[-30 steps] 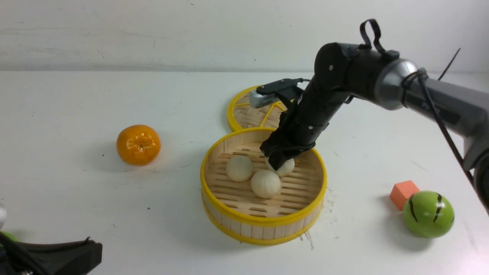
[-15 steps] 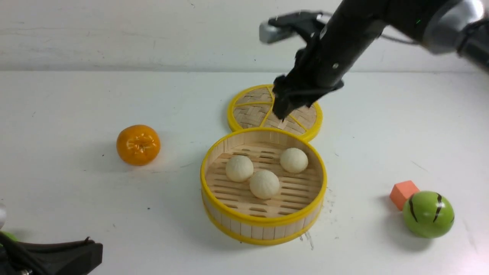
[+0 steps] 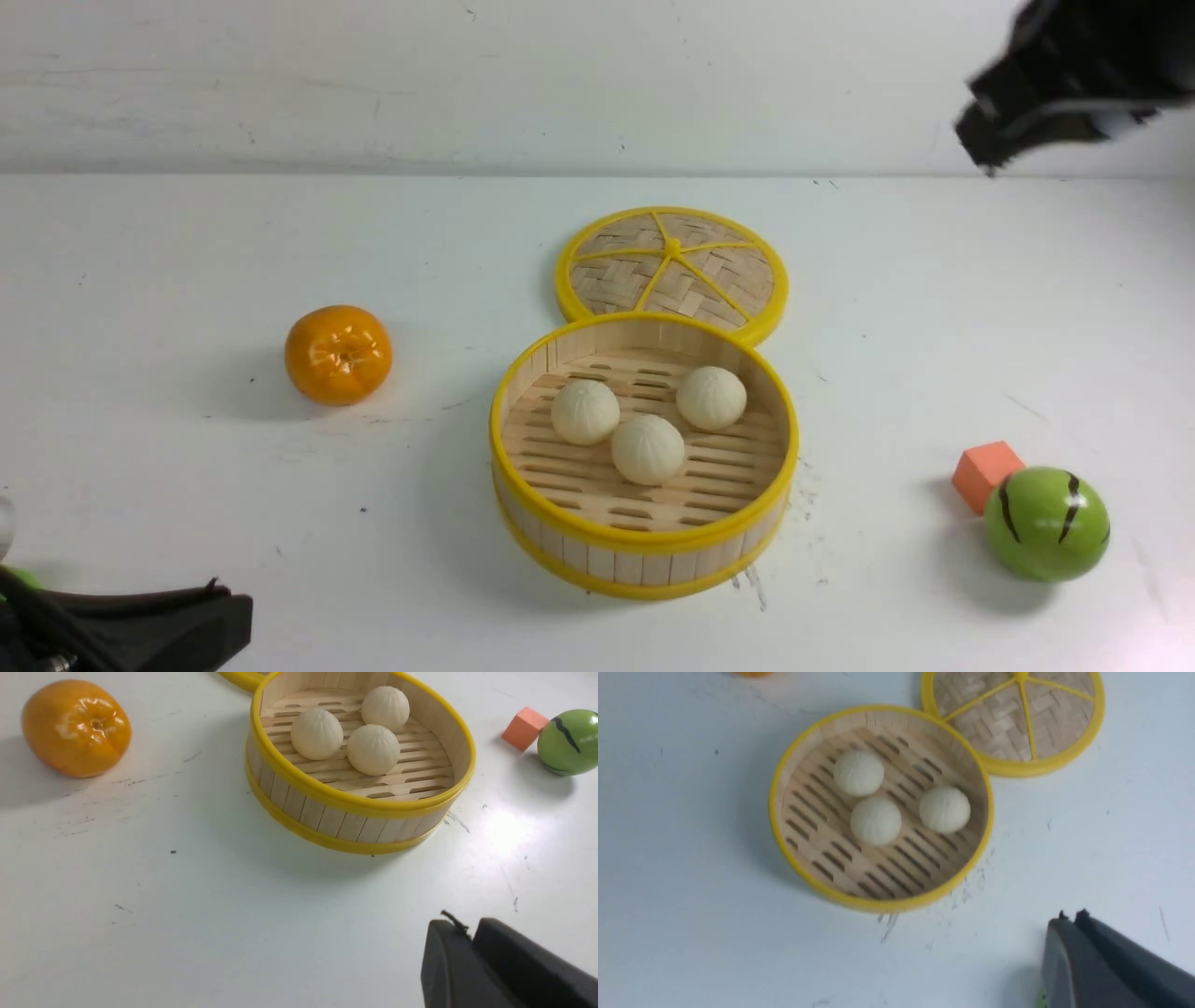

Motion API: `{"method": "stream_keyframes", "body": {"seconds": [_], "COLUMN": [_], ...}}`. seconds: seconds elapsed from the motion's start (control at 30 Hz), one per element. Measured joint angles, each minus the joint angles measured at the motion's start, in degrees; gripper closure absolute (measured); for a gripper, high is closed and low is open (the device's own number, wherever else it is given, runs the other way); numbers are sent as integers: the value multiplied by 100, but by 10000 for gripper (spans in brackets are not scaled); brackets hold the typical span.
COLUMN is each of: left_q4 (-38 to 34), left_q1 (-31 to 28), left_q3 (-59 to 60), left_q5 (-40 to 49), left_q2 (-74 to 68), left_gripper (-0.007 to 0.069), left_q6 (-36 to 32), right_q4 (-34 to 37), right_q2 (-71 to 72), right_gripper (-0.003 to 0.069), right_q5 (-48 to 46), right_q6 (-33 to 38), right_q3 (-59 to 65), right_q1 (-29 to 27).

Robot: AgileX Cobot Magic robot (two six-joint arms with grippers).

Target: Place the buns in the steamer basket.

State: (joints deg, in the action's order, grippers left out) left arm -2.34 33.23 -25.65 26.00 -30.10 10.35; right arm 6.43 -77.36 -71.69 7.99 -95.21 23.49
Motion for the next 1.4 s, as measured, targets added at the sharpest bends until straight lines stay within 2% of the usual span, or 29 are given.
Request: {"method": "stream_keyframes", "body": {"seconds": [0.17, 0.43, 0.8, 1.0, 1.1, 1.13, 1.17, 1.27, 1.33, 1.4], "left_q4": [0, 0, -2, -2, -2, -2, -2, -2, -2, -2], "left_q1": [0, 0, 0, 0, 0, 0, 0, 0, 0, 0], "left_q3": [0, 0, 0, 0, 0, 0, 0, 0, 0, 0], "left_q5": [0, 0, 0, 0, 0, 0, 0, 0, 0, 0], "left_q2": [0, 0, 0, 0, 0, 0, 0, 0, 0, 0], "left_gripper": [550, 543, 534, 533, 533, 531, 531, 524, 523, 522], "left_q6": [0, 0, 0, 0, 0, 0, 0, 0, 0, 0], "right_q4": [11, 118, 53, -70, -119, -165, -166, -304, -319, -405], "right_q2": [1592, 3166, 3939, 4274, 4603, 4777, 4812, 5532, 5755, 6449], "right_gripper": [679, 678, 680, 680, 680, 680, 680, 680, 680, 680], "right_q5": [666, 1451, 1259, 1732, 2609, 3169, 3252, 4717, 5066, 5793], "right_q6": [-107, -158, -162, -168, -319, -424, -468, -866, -962, -1172], "right_q3": [1702, 3280, 3668, 3984, 4621, 5066, 5136, 6513, 6905, 7932], "right_q1": [0, 0, 0, 0, 0, -34, -44, -479, -676, -1285]}}
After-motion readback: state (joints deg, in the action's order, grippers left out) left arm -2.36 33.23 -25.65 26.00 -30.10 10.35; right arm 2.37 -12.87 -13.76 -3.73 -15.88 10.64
